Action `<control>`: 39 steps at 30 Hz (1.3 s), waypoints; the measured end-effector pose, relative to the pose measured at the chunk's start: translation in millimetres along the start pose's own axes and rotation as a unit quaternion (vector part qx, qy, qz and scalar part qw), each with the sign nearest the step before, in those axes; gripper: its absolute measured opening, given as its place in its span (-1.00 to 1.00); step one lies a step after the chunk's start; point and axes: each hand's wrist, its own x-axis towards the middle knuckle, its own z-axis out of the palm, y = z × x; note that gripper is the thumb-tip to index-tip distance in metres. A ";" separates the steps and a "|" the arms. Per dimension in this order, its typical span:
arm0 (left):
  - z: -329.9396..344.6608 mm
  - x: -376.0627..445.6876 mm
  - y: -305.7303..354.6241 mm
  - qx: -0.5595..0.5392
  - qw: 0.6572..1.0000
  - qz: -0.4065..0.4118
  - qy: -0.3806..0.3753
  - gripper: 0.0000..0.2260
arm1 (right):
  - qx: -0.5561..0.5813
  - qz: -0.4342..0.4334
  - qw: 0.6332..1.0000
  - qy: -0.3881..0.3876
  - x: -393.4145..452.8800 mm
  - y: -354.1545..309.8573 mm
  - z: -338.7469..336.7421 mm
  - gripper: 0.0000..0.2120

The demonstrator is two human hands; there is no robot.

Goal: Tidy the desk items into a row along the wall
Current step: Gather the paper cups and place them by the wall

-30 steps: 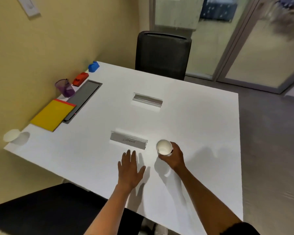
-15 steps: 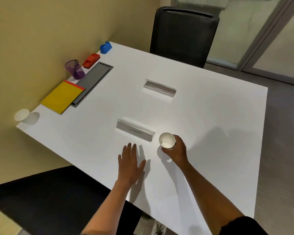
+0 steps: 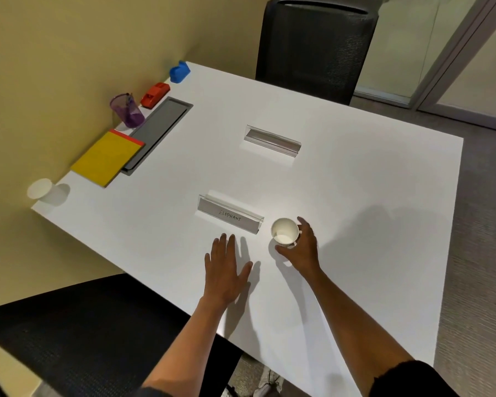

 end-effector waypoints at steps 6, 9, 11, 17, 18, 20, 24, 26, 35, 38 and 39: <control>-19.8 -11.7 -1.8 -0.013 1.000 0.011 0.020 -0.31 | -0.034 0.035 0.999 0.018 -21.8 -2.6 -6.6 0.21; -38.5 -18.3 -7.6 -0.013 0.999 0.009 0.036 -0.30 | -0.055 0.028 0.996 0.063 -43.6 -12.1 -7.1 0.15; -52.3 -23.1 -11.6 -0.015 0.999 0.007 0.051 -0.30 | -0.071 0.018 0.992 0.099 -56.8 -24.9 -5.0 0.06; -93.0 -36.4 -33.1 -0.012 0.996 0.010 0.084 -0.28 | -0.124 -0.047 0.981 0.138 -83.3 -81.2 9.7 -0.07; -99.8 -39.1 -39.3 -0.012 0.996 0.010 0.087 -0.27 | -0.127 -0.056 0.981 0.135 -87.2 -90.7 14.5 -0.08; -112.9 -42.9 -50.6 -0.005 0.996 0.015 0.089 -0.27 | -0.126 -0.066 0.982 0.124 -93.1 -110.2 22.2 -0.09; -146.2 -59.8 -88.6 -0.003 0.996 0.017 0.092 -0.27 | -0.145 -0.101 0.977 0.119 -118.6 -153.8 49.2 -0.12; -162.3 -68.7 -111.6 0.007 0.996 0.014 0.092 -0.27 | -0.141 -0.105 0.977 0.120 -134.8 -174.1 66.2 -0.13; -245.4 -101.9 -239.8 0.031 0.991 0.008 0.134 -0.27 | -0.128 -0.145 0.978 0.078 -189.6 -276.0 165.7 -0.14; -264.5 -116.5 -290.3 0.007 0.989 -0.013 0.144 -0.27 | -0.125 -0.168 0.977 0.040 -200.8 -306.8 208.0 -0.13; -268.8 -118.7 -306.6 -0.002 0.989 -0.023 0.147 -0.27 | -0.125 -0.175 0.976 0.030 -202.9 -315.8 222.5 -0.12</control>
